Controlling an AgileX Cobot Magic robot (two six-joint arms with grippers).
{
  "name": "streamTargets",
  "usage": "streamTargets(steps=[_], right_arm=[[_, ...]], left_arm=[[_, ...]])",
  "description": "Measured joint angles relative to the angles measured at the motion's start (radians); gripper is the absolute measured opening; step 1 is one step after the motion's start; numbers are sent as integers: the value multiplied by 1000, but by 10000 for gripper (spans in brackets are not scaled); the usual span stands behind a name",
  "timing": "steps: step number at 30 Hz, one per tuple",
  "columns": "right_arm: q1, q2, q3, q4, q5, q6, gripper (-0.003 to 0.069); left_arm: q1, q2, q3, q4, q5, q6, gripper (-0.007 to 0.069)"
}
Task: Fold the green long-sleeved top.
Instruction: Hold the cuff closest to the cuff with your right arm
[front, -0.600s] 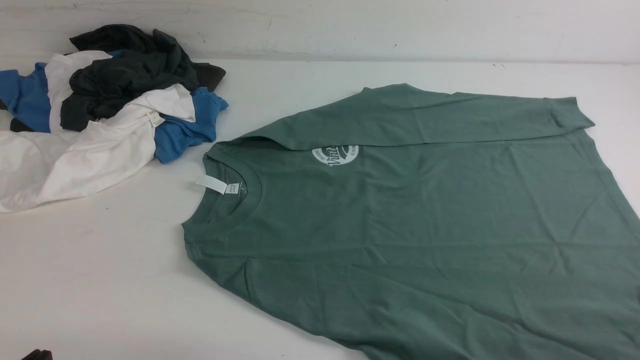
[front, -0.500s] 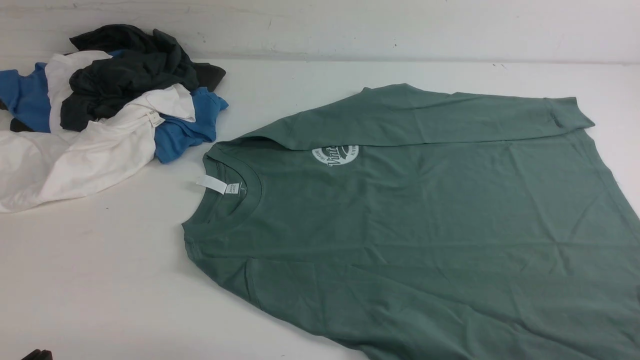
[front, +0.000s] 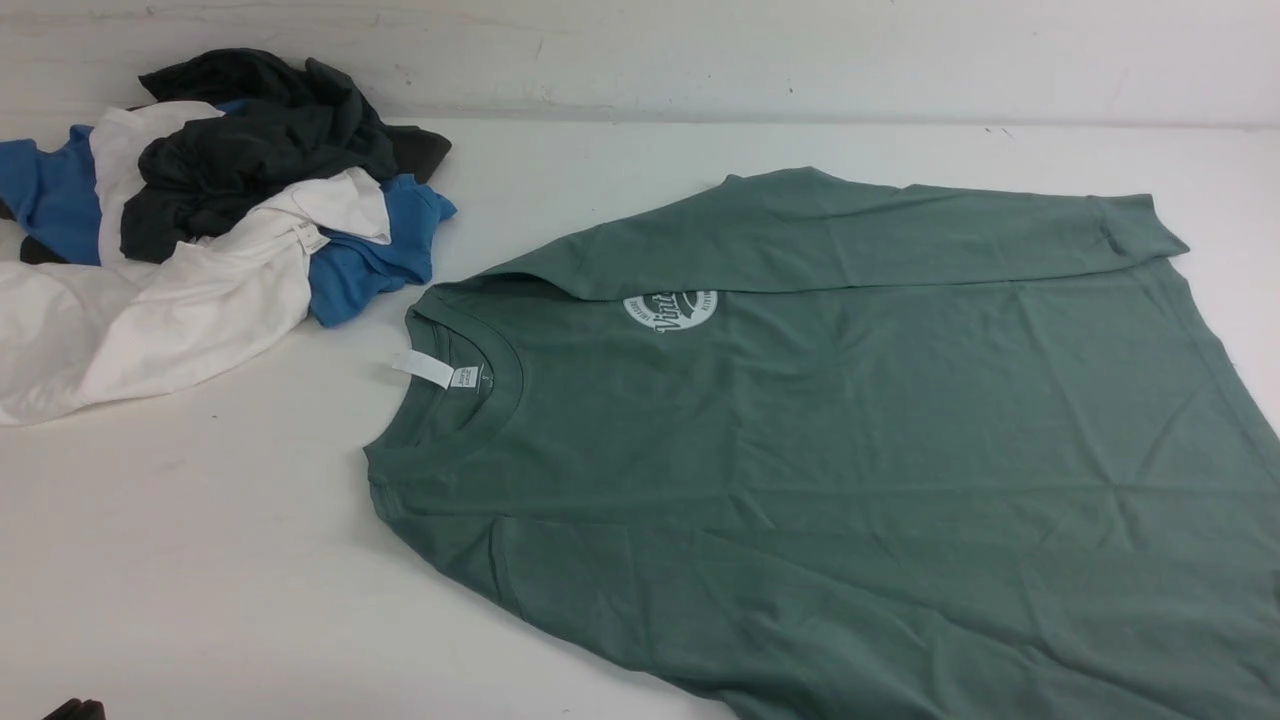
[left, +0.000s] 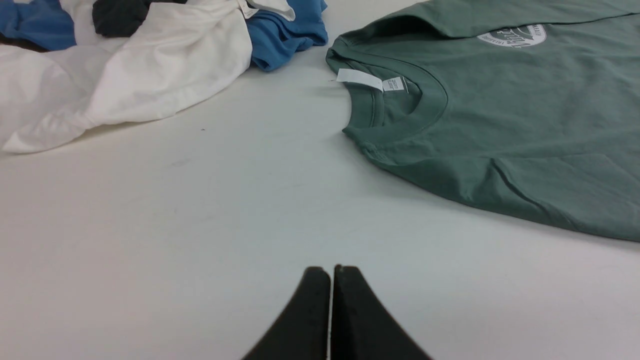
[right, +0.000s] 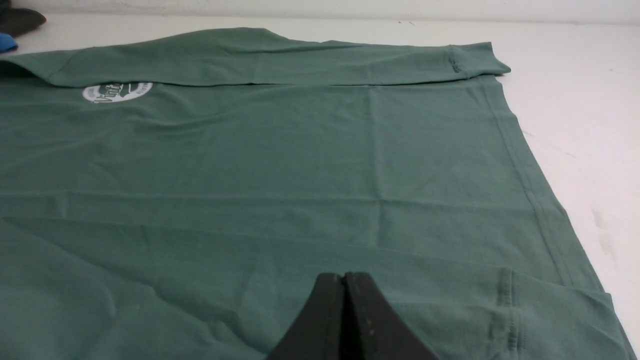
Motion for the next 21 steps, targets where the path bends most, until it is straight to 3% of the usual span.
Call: streamTargets(steps=[21], right_arm=[[0, 0, 0, -22, -1, 0, -15]], left_arm=[[0, 0, 0, 1, 0, 2, -4]])
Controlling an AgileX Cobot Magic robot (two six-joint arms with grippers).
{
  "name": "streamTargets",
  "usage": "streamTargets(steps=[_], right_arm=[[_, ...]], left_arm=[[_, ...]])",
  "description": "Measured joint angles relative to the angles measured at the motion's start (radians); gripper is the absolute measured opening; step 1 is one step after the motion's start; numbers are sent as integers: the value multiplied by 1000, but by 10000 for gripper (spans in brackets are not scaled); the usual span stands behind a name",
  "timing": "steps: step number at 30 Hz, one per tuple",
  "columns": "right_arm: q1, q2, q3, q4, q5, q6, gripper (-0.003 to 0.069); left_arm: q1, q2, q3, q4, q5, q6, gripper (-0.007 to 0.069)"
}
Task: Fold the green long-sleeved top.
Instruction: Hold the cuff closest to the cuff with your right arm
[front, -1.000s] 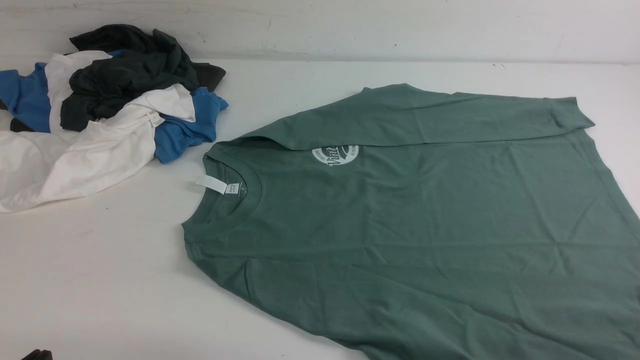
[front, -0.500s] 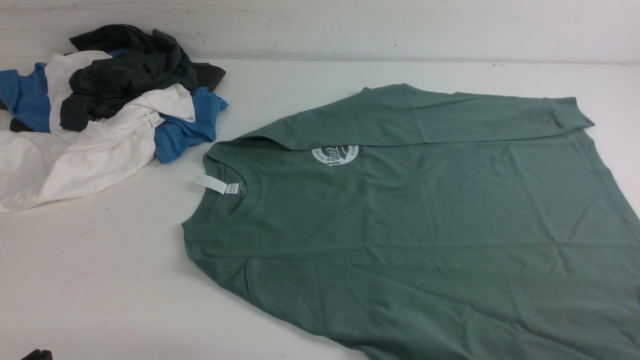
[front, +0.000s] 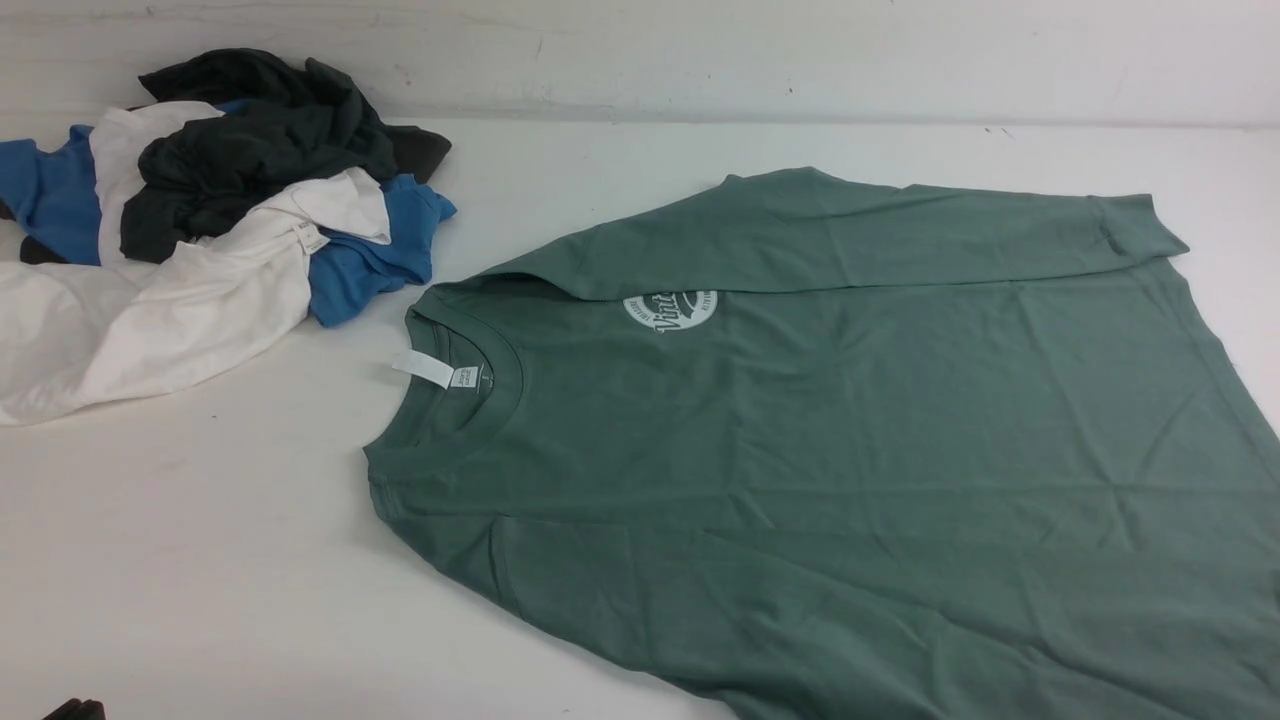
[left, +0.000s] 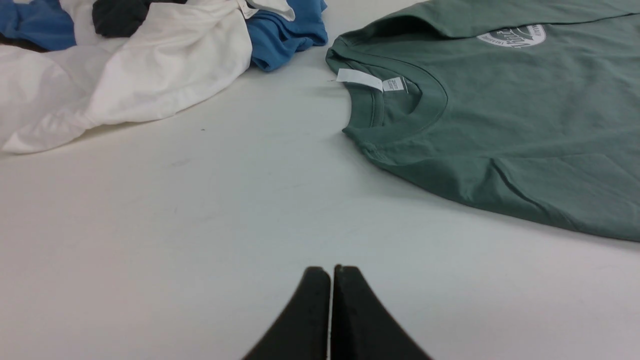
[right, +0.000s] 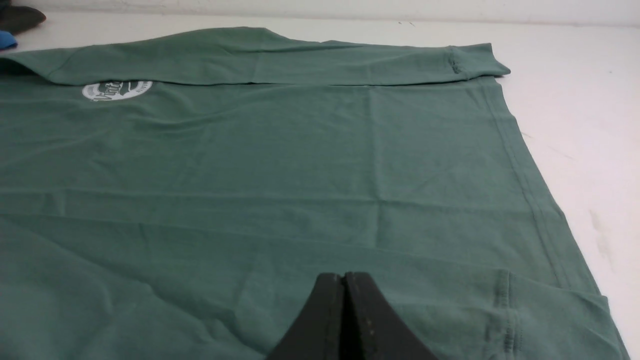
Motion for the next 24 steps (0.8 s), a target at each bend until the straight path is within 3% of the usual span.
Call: streamTargets(steps=[10, 13, 17, 19, 24], right_arm=[[0, 0, 2, -66, -18, 0, -15], [0, 0, 9, -56, -70, 43, -15], [0, 0, 12, 255, -170, 285, -15], [0, 0, 12, 370, -190, 343, -15], [0, 0, 12, 499, -235, 388, -15]], left_arm=[[0, 0, 0, 6, 0, 17, -4], [0, 0, 0, -39, 0, -30, -4], [0, 0, 3, -415, -3, -282, -4], [0, 0, 3, -563, -7, -347, -4], [0, 0, 3, -817, -30, -411, -4]])
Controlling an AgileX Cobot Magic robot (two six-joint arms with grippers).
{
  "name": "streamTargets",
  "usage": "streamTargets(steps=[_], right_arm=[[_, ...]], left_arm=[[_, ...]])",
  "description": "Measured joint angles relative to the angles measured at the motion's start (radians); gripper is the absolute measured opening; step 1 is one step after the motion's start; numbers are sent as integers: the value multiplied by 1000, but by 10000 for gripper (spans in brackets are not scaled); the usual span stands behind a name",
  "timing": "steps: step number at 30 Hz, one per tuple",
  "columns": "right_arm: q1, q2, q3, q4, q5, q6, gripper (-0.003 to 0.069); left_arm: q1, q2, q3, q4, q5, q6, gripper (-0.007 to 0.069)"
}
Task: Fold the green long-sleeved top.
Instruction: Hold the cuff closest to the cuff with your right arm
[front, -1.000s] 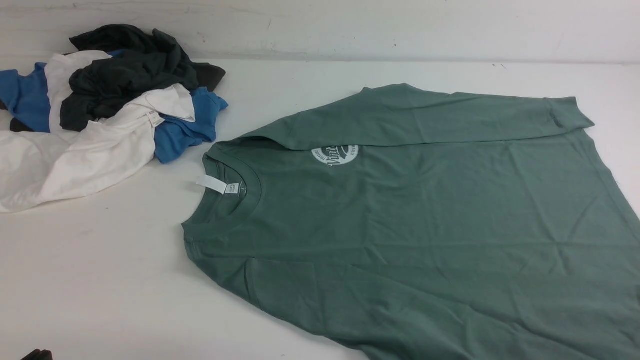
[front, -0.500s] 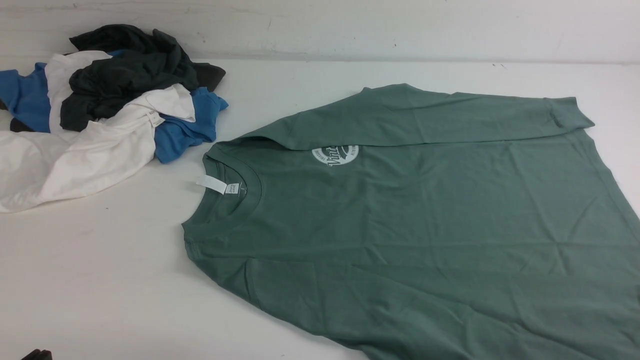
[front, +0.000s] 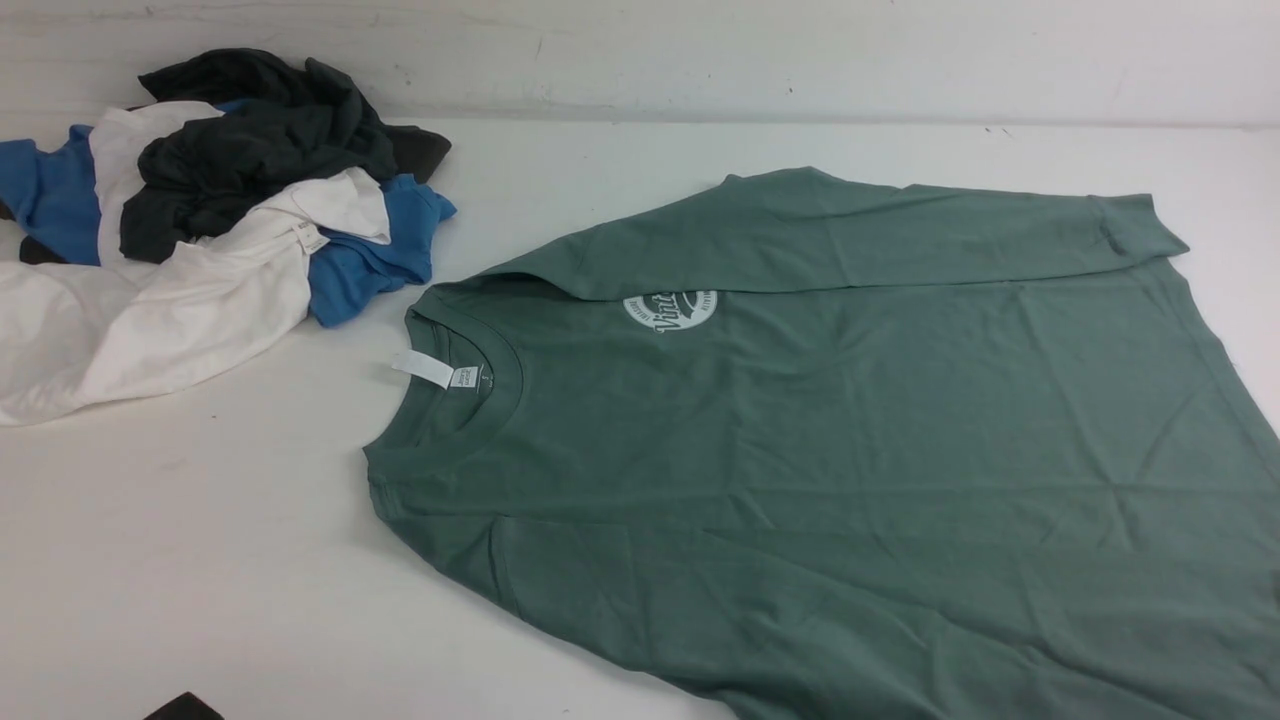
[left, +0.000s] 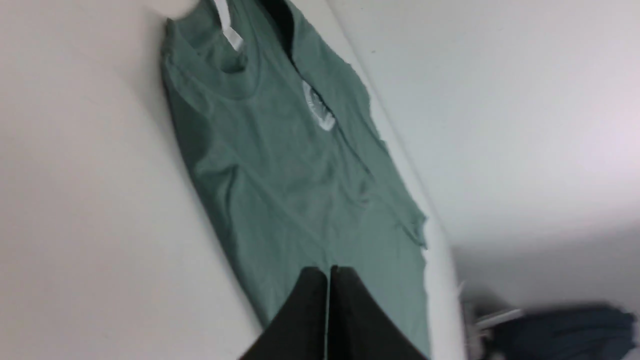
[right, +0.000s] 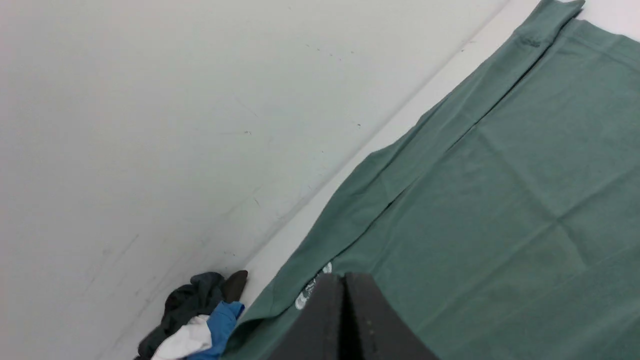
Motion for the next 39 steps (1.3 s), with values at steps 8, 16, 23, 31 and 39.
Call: streamTargets(steps=[8, 16, 23, 31, 39], right_arm=[[0, 59, -274, -49, -25, -141, -15], [0, 592, -864, -385, 740, -281, -15], [0, 966, -937, -666, 1021, -246, -15], [-103, 1324, -940, -592, 976, -278, -15], [-399, 1469, -941, -486, 801, -353, -15]], left_arm=[[0, 0, -2, -123, -200, 4, -4], [0, 59, -255, -128, -153, 346, -4], [0, 393, -341, -114, 215, 562, -4], [0, 861, -359, -104, 412, 798, -4], [0, 1107, -449, -36, 546, 837, -4]])
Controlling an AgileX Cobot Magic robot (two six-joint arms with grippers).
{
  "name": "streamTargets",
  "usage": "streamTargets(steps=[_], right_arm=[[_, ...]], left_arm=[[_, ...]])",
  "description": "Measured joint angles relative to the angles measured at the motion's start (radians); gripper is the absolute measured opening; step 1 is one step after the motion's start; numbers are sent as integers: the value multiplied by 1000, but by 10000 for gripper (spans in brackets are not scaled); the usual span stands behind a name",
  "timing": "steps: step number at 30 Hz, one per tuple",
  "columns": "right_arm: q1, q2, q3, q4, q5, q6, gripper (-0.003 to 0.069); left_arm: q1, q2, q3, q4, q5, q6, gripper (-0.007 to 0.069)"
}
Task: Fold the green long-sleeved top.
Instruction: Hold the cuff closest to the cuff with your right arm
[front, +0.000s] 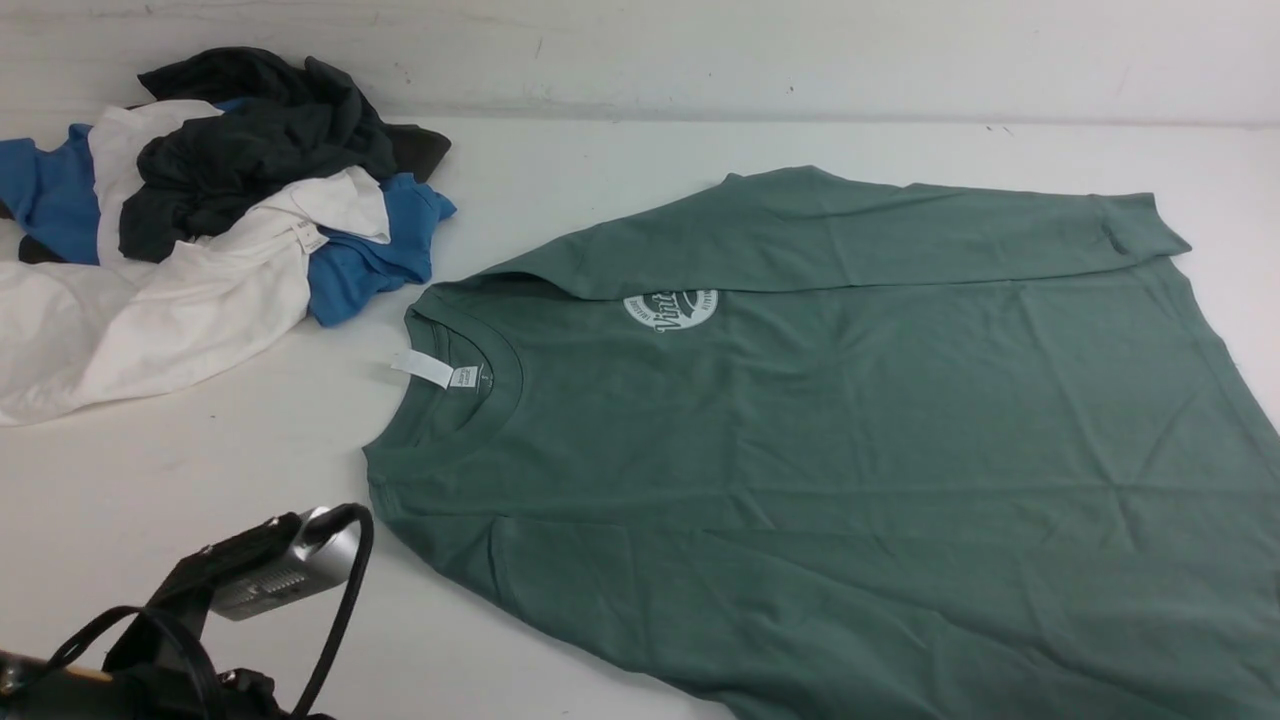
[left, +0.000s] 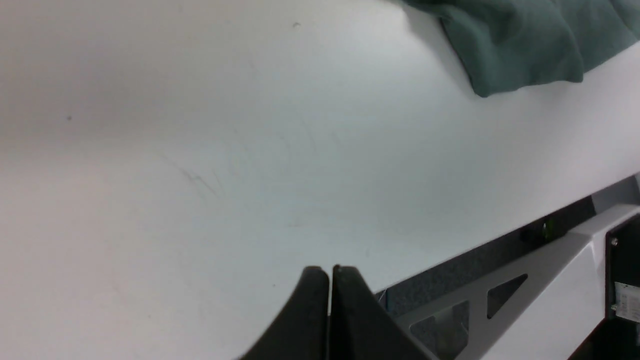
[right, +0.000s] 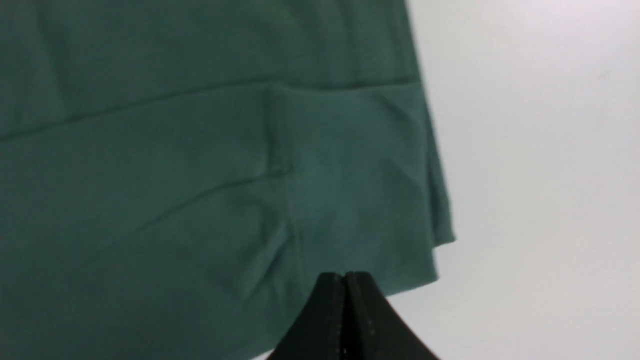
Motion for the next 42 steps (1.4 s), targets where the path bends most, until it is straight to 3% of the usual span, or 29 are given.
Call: streamTargets(steps=[5, 16, 22, 27, 31, 34, 37, 42], right_arm=[[-37, 62, -5, 18, -38, 0, 27], [-37, 225, -6, -47, -89, -7, 297], [-37, 285, -7, -54, -120, -34, 322], [-37, 287, -9, -55, -132, -40, 318], [-37, 287, -9, -55, -139, -50, 269], [-37, 287, -9, -55, -147, -60, 116], [-37, 287, -17, -55, -137, -61, 24], [-34, 263, -91, -35, 11, -41, 15]], left_arm=[[0, 21, -36, 12, -12, 1, -4], [0, 21, -48, 15, -54, 1, -3], [0, 21, -48, 15, -54, 1, -3], [0, 21, -48, 15, -54, 1, -3], [0, 21, -48, 15, -54, 2, -3], [0, 21, -48, 15, -54, 4, -3], [0, 21, -48, 15, -54, 5, -3], [0, 21, -48, 18, -54, 5, -3]])
